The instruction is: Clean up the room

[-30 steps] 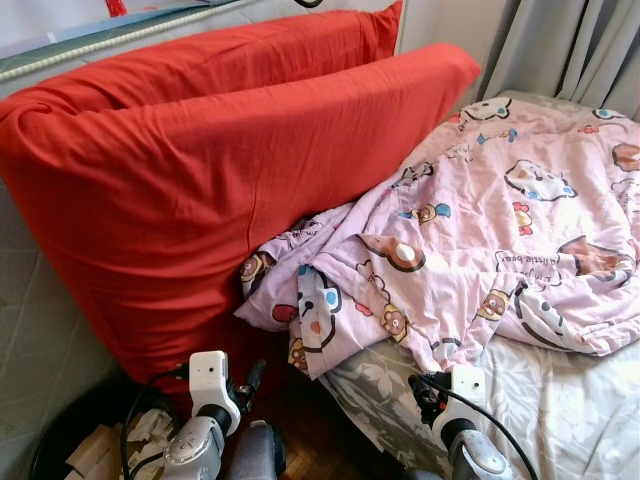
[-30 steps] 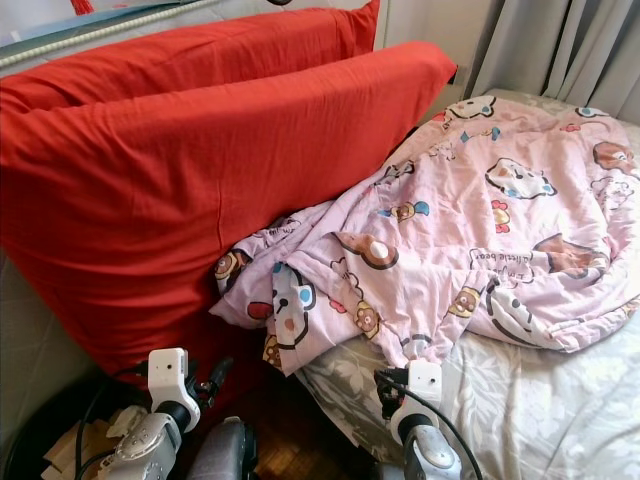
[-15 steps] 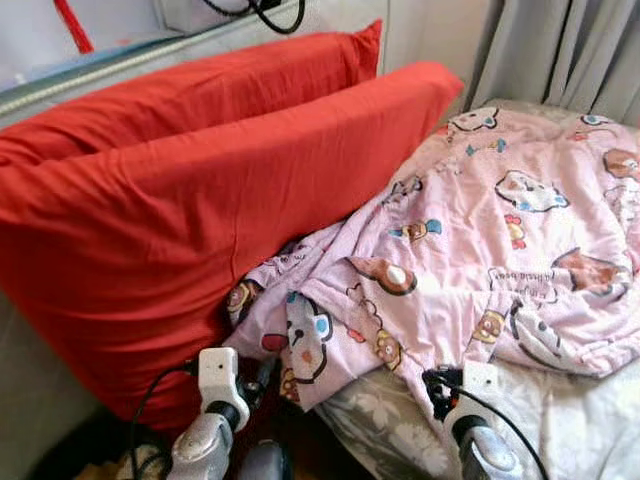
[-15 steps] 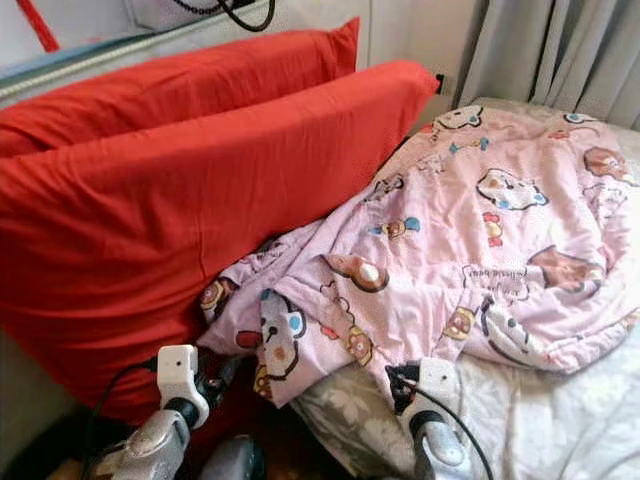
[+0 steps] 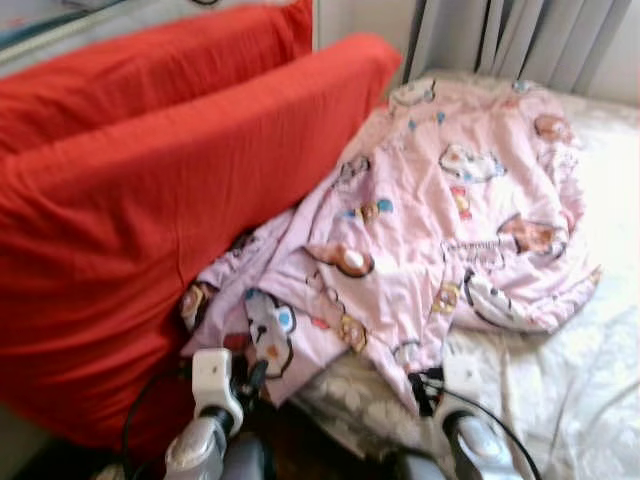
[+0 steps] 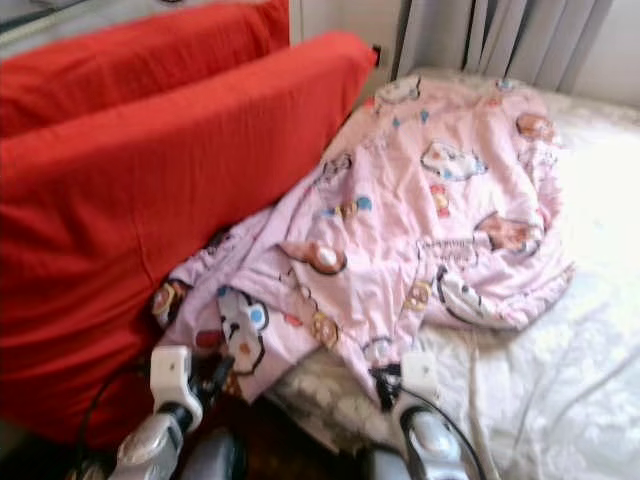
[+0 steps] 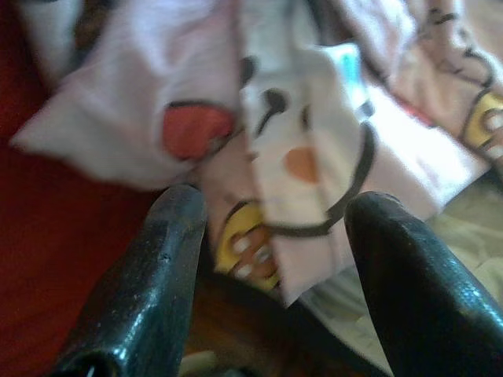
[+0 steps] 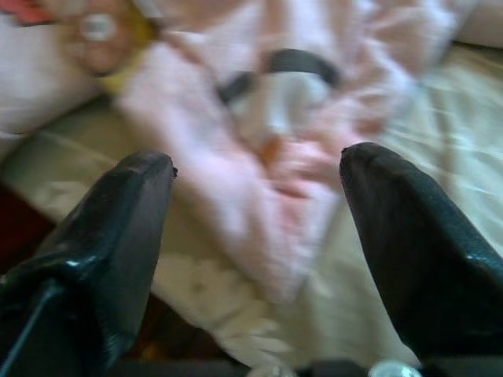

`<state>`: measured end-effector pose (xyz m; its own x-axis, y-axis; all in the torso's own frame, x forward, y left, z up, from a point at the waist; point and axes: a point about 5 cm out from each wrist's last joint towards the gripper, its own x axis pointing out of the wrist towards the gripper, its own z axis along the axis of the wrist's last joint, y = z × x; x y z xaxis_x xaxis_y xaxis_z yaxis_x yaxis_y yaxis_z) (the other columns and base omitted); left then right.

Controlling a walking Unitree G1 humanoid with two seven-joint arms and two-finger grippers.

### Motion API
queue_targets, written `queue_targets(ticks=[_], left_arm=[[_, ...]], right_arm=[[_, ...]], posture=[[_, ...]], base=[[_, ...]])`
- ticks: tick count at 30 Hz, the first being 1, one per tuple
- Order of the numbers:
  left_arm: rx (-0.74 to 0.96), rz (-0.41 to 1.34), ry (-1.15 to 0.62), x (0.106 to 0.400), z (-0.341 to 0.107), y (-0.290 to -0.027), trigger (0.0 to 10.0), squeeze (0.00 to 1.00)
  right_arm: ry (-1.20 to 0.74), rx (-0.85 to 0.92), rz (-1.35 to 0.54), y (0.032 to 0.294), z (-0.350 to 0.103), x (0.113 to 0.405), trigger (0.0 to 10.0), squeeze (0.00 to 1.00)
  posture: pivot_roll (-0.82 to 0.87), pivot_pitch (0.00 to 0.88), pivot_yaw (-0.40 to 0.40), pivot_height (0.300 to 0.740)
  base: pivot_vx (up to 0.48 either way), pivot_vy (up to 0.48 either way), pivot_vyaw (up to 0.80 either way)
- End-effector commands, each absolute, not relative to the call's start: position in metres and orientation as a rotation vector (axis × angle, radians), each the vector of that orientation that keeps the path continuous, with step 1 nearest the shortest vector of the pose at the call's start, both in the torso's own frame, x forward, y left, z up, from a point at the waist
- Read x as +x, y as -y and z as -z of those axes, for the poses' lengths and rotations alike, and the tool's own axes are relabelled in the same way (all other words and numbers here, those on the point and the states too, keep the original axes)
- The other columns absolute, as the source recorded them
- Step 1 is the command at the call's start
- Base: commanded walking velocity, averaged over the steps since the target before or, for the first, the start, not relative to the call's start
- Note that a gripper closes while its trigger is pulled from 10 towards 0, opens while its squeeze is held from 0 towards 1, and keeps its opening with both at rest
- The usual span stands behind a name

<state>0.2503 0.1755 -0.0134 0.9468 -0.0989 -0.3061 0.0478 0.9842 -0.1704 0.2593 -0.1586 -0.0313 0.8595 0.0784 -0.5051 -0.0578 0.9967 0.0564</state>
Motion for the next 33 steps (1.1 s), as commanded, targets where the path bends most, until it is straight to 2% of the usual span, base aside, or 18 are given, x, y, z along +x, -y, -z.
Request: queue_targets(ticks=[1,9,14,15,16,17,33], left_arm=[[-0.152,0.078,-0.310,0.248,0.012,-0.178,10.0,0.00],[-0.152,0.081,-0.290,0.246,0.007,-0.179,10.0,0.00],[-0.153,0.081,-0.254,0.237,0.001,-0.179,10.0,0.00],[-0.152,0.081,-0.250,0.234,0.000,-0.180,10.0,0.00],[-0.152,0.080,-0.249,0.233,0.000,-0.180,10.0,0.00],[-0.152,0.079,-0.249,0.232,0.000,-0.180,10.0,0.00],[-0.141,0.076,-0.252,0.207,-0.013,-0.183,10.0,0.00]], right_arm=[[-0.538,0.026,-0.077,0.160,0.031,0.260,10.0,1.00],[-0.519,-0.032,-0.112,0.158,0.025,0.267,10.0,1.00],[-0.495,-0.054,-0.095,0.162,0.022,0.270,10.0,0.99],[-0.499,-0.069,-0.100,0.161,0.023,0.269,10.0,0.06],[-0.500,-0.076,-0.102,0.161,0.023,0.269,10.0,0.06],[-0.498,-0.085,-0.103,0.161,0.022,0.270,10.0,0.00],[-0.483,-0.100,-0.069,0.168,0.017,0.276,10.0,0.00]], posture=[[0.12,0.161,0.017,0.630],[0.14,0.204,0.020,0.630],[0.16,0.261,0.018,0.630],[0.17,0.272,0.020,0.630],[0.17,0.272,0.020,0.630],[0.17,0.274,0.020,0.630],[0.21,0.364,0.022,0.630]], base=[[0.000,0.000,0.00],[0.000,0.000,0.00],[0.000,0.000,0.00],[0.000,0.000,0.00],[0.000,0.000,0.00],[0.000,0.000,0.00],[0.000,0.000,0.00]])
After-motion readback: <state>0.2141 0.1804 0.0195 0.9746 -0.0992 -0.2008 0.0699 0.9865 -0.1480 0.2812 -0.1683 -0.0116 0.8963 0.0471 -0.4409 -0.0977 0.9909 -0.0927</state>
